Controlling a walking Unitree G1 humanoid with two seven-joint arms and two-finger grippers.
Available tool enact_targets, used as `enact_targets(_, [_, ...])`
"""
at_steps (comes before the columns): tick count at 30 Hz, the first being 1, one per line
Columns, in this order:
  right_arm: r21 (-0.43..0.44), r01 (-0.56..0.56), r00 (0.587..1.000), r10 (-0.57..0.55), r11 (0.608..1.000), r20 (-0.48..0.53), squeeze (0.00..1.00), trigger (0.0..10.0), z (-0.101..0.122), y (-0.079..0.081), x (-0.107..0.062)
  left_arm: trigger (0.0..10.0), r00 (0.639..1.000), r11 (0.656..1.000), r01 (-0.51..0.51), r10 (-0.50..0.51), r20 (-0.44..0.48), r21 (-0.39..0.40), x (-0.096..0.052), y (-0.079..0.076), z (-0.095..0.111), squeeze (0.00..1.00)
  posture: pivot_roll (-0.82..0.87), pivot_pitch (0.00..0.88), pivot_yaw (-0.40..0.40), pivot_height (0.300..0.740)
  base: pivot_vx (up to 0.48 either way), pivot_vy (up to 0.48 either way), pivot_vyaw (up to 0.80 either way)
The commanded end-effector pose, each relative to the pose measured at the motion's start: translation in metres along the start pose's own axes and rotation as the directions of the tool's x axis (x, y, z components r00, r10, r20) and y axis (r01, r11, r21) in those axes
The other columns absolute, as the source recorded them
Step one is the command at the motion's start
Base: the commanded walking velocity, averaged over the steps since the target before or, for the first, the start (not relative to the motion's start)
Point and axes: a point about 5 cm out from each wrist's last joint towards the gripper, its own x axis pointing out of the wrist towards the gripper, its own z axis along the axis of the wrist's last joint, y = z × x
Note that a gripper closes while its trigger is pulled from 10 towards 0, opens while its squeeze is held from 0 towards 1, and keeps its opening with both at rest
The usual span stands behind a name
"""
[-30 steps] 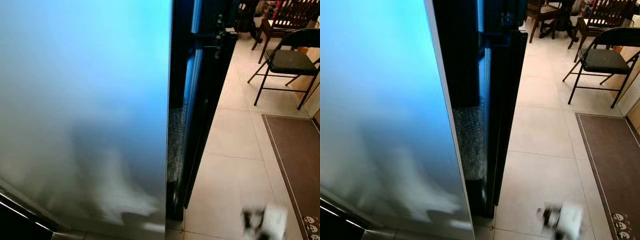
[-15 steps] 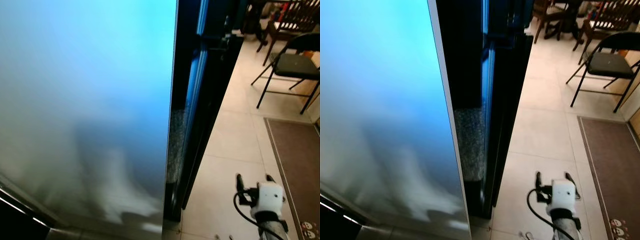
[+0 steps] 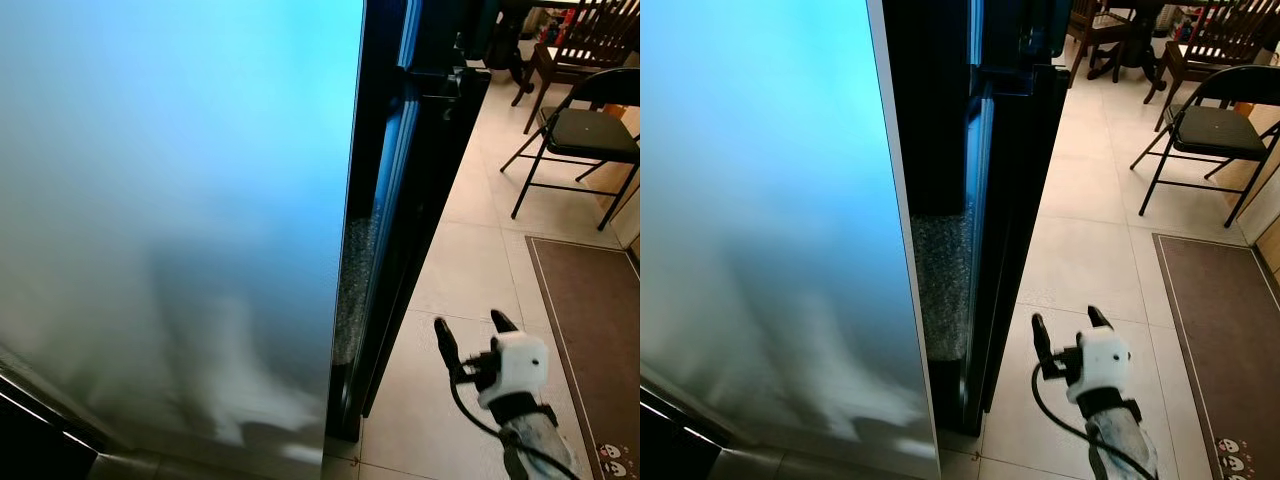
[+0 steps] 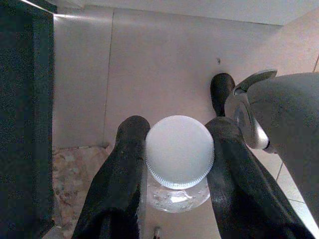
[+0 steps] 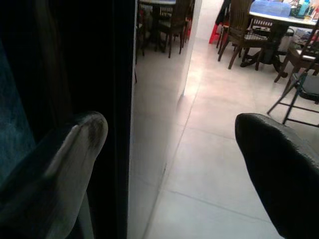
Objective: Restocking fridge
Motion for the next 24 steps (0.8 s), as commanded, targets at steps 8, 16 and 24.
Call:
enact_targets(8, [0.067,-0.152,0.988,0.151,0.986,0.018,0.73,10.0,0.026,0.027,0.017,10.0,1.0,1.0,-0.017,0.017,-0.013,0.001,0.0,0.008,-0.001,0.0,-0.01,0.0,-0.032,0.74,0.0,0.0,0.0])
enact_targets(16, [0.016,-0.21,0.977,0.21,0.978,-0.037,0.67,10.0,0.03,0.039,0.029,10.0,1.0,1.0,-0.013,0.013,-0.012,-0.004,0.0,0.005,0.0,0.0,-0.01,0.0,-0.038,0.74,0.0,0.0,0.0])
enact_targets(24, [0.007,-0.291,0.956,0.291,0.957,-0.038,0.0,10.0,0.037,0.053,0.04,10.0,1.0,1.0,0.0,0.0,-0.011,-0.006,0.0,-0.004,-0.001,0.0,-0.01,0.0,-0.043,0.74,0.0,0.0,0.0])
